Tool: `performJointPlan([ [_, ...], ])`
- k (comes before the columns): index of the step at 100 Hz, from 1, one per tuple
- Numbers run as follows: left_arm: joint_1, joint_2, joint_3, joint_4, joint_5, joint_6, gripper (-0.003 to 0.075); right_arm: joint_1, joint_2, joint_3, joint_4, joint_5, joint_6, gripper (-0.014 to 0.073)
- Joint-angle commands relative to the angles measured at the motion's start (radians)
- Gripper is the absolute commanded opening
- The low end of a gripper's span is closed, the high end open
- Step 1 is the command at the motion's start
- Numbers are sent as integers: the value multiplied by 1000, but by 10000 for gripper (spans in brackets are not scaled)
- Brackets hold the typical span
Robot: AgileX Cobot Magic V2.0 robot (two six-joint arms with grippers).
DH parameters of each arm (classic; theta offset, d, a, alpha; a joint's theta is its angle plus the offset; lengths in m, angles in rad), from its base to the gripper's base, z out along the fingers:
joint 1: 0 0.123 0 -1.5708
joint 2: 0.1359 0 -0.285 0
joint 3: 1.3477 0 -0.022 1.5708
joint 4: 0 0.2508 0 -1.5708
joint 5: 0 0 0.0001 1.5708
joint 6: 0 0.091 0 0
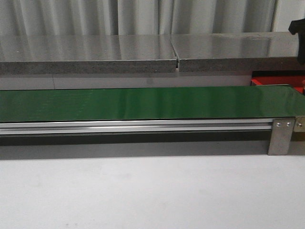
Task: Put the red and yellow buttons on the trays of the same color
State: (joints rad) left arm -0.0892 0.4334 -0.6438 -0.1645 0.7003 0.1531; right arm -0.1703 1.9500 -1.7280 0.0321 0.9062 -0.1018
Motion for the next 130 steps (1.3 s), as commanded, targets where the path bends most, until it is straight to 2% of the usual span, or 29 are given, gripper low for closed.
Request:
performJointPlan([
  [1,-8,10,-24,-16,-72,1,-19,16,-99,-28,-15,-1,-30,305],
  [14,-8,10,-24,-16,-72,1,-19,28,-162,-14,-15,5,-30,32],
  [21,-8,10,-24,-16,-72,1,-19,31,-201,13,-15,-6,-30,-71],
  [83,-8,10,-24,-16,-72,1,-19,31,-600,475,-14,-192,-61,-67],
  [130,-8,10,-24,-20,-91,1,-19,31,-1040,858,-7,-353,-61,-67],
])
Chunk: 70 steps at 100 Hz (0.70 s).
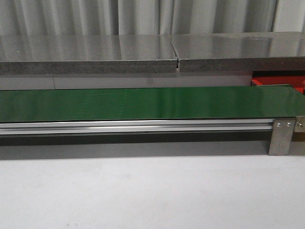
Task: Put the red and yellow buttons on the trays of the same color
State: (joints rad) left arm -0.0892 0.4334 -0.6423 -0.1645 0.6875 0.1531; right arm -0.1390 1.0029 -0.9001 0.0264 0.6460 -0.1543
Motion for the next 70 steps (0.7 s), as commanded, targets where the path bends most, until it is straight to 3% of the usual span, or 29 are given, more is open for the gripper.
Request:
performJointPlan([
  [1,-8,10,-26,-20,-78,1,-19,-1,-107,35,-2,-94,-8,-67],
  [47,-8,10,-26,-22,-79,1,-19,-1,-509,288,3,-78,-8,-67],
  [70,-8,17,-29,-24,-99,1,-19,-1,-584,320,3,-75,-8,-67],
])
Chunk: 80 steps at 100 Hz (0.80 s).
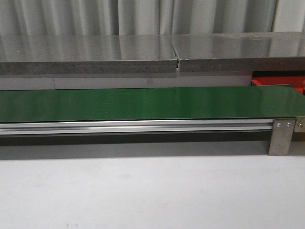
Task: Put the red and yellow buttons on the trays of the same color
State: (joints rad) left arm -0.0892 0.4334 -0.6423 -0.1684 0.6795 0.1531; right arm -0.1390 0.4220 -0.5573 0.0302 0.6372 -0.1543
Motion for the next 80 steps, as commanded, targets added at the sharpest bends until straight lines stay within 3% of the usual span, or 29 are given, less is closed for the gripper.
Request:
performJointPlan([
  [1,-8,17,-30,-18,-91,1,-19,-1,-3,-22,-1,-66,-8,-67],
  [43,-4,198,-136,-15,-105,-17,-19,-1,-2,-22,-1,-67,-8,-67],
  [70,-4,368,-220,163,-74,-277,-13,-1,-2,-22,-1,-67,-8,-67],
  [80,11,435,-266,189,-57,-281,63,-1,-2,-22,-1,-64,-8,-67],
])
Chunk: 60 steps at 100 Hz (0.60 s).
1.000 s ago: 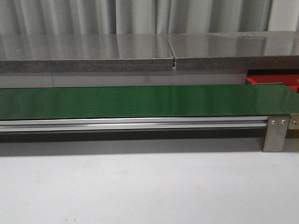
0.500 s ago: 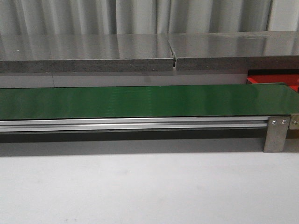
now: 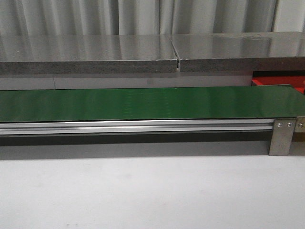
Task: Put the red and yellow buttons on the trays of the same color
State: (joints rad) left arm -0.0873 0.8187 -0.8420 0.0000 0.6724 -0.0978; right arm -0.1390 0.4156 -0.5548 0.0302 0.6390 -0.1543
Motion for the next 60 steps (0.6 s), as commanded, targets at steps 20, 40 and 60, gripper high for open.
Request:
performJointPlan([
  [20,159,170,-155,0,-59,-41,393,-1,4,-25,-1,-61,-8,-67],
  [40,359,271,-213,-66,-45,-50,470,-1,4,-25,-1,-61,-8,-67],
  [60,533,401,-290,-80,89,-50,449,-1,4,-25,-1,-61,-8,-67],
])
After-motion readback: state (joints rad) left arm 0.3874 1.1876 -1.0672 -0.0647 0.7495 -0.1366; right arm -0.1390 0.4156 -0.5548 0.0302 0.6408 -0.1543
